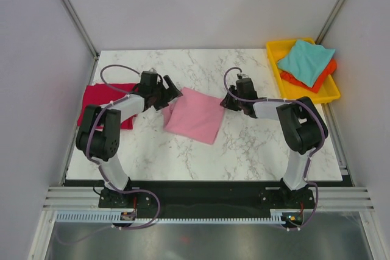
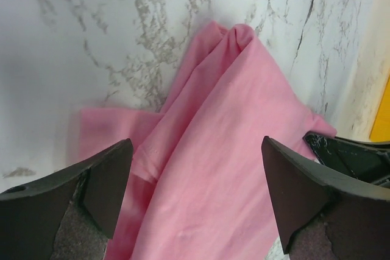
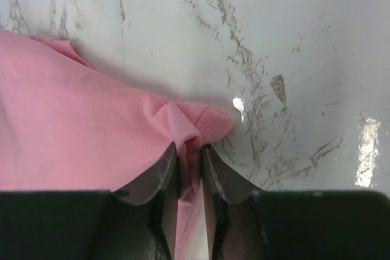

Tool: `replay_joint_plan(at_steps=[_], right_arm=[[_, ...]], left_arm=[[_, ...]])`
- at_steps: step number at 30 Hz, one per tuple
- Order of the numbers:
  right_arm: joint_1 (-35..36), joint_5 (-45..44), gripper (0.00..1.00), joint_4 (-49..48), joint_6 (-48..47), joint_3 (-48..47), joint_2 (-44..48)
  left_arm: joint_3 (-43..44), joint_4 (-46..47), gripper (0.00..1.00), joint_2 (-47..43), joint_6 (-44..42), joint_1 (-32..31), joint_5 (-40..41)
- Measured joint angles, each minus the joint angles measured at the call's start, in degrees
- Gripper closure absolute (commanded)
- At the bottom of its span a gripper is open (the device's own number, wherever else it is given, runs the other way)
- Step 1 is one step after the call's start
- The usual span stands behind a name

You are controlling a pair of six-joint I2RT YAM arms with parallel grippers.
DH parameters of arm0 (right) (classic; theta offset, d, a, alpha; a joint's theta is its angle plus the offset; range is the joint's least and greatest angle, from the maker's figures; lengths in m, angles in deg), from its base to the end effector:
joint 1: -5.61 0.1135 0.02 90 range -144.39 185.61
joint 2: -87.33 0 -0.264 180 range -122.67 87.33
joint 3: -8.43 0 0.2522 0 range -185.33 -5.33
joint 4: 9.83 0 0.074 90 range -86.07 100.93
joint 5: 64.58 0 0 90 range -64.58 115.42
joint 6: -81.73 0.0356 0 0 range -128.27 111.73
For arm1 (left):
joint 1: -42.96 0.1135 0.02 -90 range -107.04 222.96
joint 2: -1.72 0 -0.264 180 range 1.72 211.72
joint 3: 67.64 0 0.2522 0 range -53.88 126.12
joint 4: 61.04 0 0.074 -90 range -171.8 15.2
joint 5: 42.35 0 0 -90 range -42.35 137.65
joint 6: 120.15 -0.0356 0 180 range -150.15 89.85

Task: Fold and stack the t-shirts
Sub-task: Fold the tshirt

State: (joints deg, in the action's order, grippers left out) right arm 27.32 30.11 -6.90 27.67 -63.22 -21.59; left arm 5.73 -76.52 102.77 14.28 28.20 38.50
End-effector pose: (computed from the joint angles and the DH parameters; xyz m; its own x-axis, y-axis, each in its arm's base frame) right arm 0.3612 0.1469 0.1398 -0.7360 0.3366 -0.5874 0.0065 0.8711 0.4910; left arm 0.3598 -0.1006 0.1808 -0.7270 -0.5232 -0.4448 -0.2033 0.7826 -0.5883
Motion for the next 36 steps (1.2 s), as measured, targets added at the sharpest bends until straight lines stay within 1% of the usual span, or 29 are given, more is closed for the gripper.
replay_joint_plan(at_steps=[3, 5, 7, 9, 10, 12, 13, 15, 16, 19, 21, 23, 24, 26, 27, 29, 30, 32, 35, 36], right_arm=[[-0.5, 0.0, 0.81, -1.1, -0.3, -0.9, -1.4], [-0.6, 0.0, 0.84, -1.9, -0.8, -1.6, -2.3], [-0.6, 0.0, 0.91, -2.5, -1.3, -2.3, -3.0], [-0.6, 0.0, 0.92, -3.5, -1.7, -2.4, -3.5], [-0.5, 0.2, 0.97, -3.9, -1.8, -2.5, -3.6], [-0.1, 0.2, 1.0, -3.9, -2.5, -3.0, -4.0], [0.1, -0.1, 1.0, -3.8, -2.9, -3.5, -4.3], [1.0, -1.1, 1.0, -3.3, -4.0, -4.9, -5.0], [1.5, -1.8, 1.0, -3.1, -4.6, -5.5, -5.3], [2.8, -3.0, 1.0, -2.4, -5.9, -6.0, -5.5], [3.0, -3.2, 1.0, -2.4, -6.1, -6.1, -5.5], [3.0, -3.2, 1.0, -2.2, -6.1, -6.1, -5.5], [3.0, -3.2, 1.0, -2.2, -6.1, -6.2, -5.5], [3.0, -3.2, 1.0, -2.0, -6.2, -6.3, -5.5], [3.0, -3.2, 1.0, -2.0, -6.2, -6.3, -5.5], [3.0, -3.2, 1.0, -2.0, -6.2, -6.3, -5.5], [3.0, -3.2, 1.0, -1.9, -6.2, -6.3, -5.5], [3.0, -3.2, 1.0, -2.0, -6.2, -6.3, -5.5], [3.0, -3.2, 1.0, -2.0, -6.2, -6.3, -5.5], [3.0, -3.2, 1.0, -2.0, -6.2, -6.3, -5.5]], left_arm=[[3.5, 0.3, 0.07, 3.6, -0.7, -0.1, -1.6], [5.0, 0.5, 0.08, 5.2, -1.0, -0.1, -2.0], [5.9, 0.5, 0.09, 6.3, -1.3, -0.1, -2.4], [6.7, 0.5, 0.1, 7.0, -1.8, -0.1, -2.9], [7.3, 0.3, 0.1, 7.4, -2.0, -0.1, -3.0], [9.2, 0.0, 0.12, 8.6, -2.6, -0.1, -3.0], [10.2, -0.3, 0.17, 9.3, -2.8, -0.1, -2.9], [11.8, -0.5, 0.21, 10.8, -3.2, 0.0, -2.8], [12.3, -0.5, 0.29, 11.4, -3.3, 0.1, -2.8], [13.1, -1.1, 0.27, 14.1, -3.4, 0.6, -3.5], [13.7, -1.4, 0.25, 14.2, -3.4, 0.8, -3.2], [13.7, -1.6, 0.25, 14.2, -3.4, 0.9, -3.1], [13.7, -1.6, 0.3, 14.2, -3.4, 0.9, -3.1], [13.6, -1.7, 0.36, 14.2, -3.4, 0.9, -3.0], [13.5, -1.9, 0.42, 14.2, -3.4, 0.9, -3.0], [13.5, -2.6, 0.5, 14.3, -3.3, 0.9, -3.0], [13.5, -2.6, 0.57, 14.6, -3.3, 0.9, -3.1], [13.6, -2.5, 0.64, 15.3, -3.1, 0.9, -3.5], [13.9, -2.5, 0.79, 15.9, -3.0, 0.9, -4.1], [13.9, -2.4, 0.88, 16.0, -2.9, 0.9, -4.3]])
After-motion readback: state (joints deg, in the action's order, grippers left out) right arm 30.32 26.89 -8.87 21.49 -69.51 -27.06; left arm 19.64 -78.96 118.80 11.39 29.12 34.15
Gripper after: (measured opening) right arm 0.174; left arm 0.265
